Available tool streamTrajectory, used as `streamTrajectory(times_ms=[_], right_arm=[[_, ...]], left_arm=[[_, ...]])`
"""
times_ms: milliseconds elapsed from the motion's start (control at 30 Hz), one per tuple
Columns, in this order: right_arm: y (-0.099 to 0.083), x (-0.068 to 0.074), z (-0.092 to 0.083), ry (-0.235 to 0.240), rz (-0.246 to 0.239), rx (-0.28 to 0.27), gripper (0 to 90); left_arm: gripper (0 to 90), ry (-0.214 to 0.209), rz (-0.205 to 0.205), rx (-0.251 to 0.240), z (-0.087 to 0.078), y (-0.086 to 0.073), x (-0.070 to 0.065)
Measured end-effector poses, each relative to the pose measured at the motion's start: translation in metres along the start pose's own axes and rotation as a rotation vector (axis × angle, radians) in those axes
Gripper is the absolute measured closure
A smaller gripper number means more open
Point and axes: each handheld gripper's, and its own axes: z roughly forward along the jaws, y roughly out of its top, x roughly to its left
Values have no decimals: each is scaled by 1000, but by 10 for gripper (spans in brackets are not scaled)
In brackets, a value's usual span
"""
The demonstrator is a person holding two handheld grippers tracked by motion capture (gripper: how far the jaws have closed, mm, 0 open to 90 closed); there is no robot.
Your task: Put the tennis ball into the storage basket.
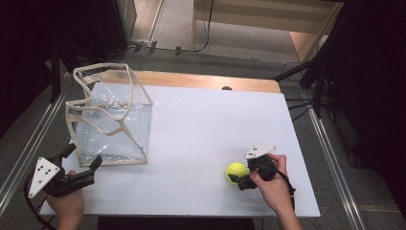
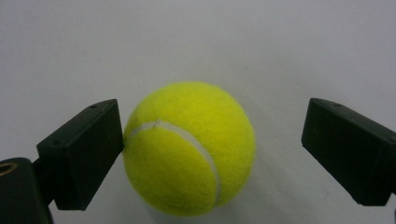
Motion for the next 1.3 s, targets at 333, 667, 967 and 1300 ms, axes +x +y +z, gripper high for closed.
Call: streamTrajectory(times_ms=[333, 667, 967, 1300], right_arm=[[-2, 4, 11, 50, 5, 69, 116], [-3, 8, 19, 92, 5, 118, 136], [-2, 12, 24, 133, -2, 136, 207], [-2, 15, 25, 148, -8, 125, 233]], left_arm=[[53, 0, -2, -1, 0, 0, 0], [53, 1, 0, 0, 0, 0, 0], [53, 0, -2, 0, 0, 0, 0], [53, -1, -1, -1, 0, 0, 0]])
